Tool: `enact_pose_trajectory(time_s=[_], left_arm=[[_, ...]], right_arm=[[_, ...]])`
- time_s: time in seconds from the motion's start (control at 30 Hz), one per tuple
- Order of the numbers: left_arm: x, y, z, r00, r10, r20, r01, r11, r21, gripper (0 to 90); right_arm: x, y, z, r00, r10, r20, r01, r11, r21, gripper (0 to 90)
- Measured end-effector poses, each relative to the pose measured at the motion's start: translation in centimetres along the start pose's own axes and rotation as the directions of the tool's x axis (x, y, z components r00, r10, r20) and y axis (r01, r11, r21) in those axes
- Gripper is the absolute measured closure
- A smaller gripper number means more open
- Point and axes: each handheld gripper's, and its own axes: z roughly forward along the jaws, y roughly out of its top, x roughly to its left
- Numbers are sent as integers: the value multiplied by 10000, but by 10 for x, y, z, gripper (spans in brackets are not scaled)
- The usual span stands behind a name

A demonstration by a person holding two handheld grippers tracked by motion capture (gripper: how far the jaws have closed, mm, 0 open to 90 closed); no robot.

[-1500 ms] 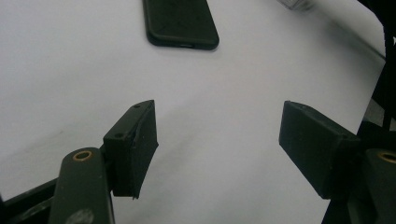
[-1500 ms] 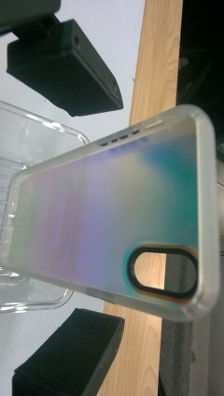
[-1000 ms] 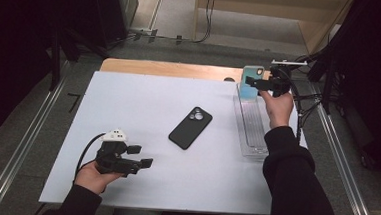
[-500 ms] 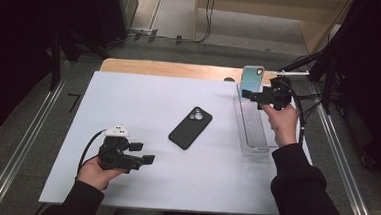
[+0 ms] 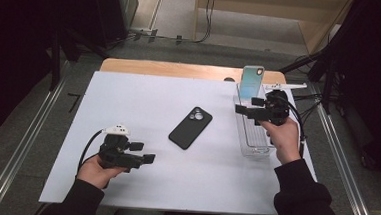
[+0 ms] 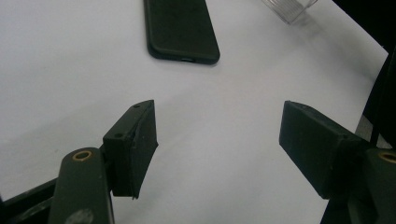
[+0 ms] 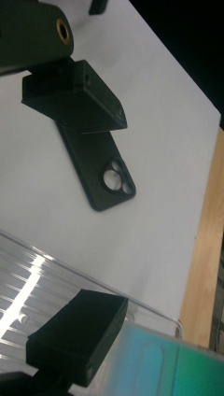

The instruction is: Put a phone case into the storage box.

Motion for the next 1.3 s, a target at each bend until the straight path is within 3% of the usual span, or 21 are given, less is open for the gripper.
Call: enact_pose_trajectory(time_s=[0.27,0.4,0.7,0.83,0.97,1.07,1.2,1.3], left_arm=[[2,0,-1,9999,-14,132,14,10000,25,279],[2,0,-1,9999,-16,160,17,10000,-45,279],[4,2,0,9994,14,350,-8,9999,-172,282],[8,4,0,9996,-11,298,22,9993,-380,282],[10,5,2,9991,-145,399,154,9997,-215,280],[9,5,2,9988,-57,480,59,10000,-39,280],[7,5,1,9976,437,539,-444,9989,118,280],[8,6,2,9979,357,545,-371,9990,247,280]], right_arm=[[18,-18,-5,9962,-589,-640,597,9982,108,129],[26,-30,-6,9937,-841,-741,866,9958,311,131],[41,-50,-11,9851,-1085,-1336,1149,9925,409,150],[45,-62,-13,9832,-1213,-1367,1307,9895,621,150],[46,-76,-13,9830,-1160,-1422,1295,9875,894,150],[45,-87,-13,9830,-1137,-1445,1295,9860,1050,150],[46,-101,-12,9836,-1172,-1370,1356,9816,1342,150],[46,-110,-15,9819,-1387,-1288,1536,9815,1140,150]])
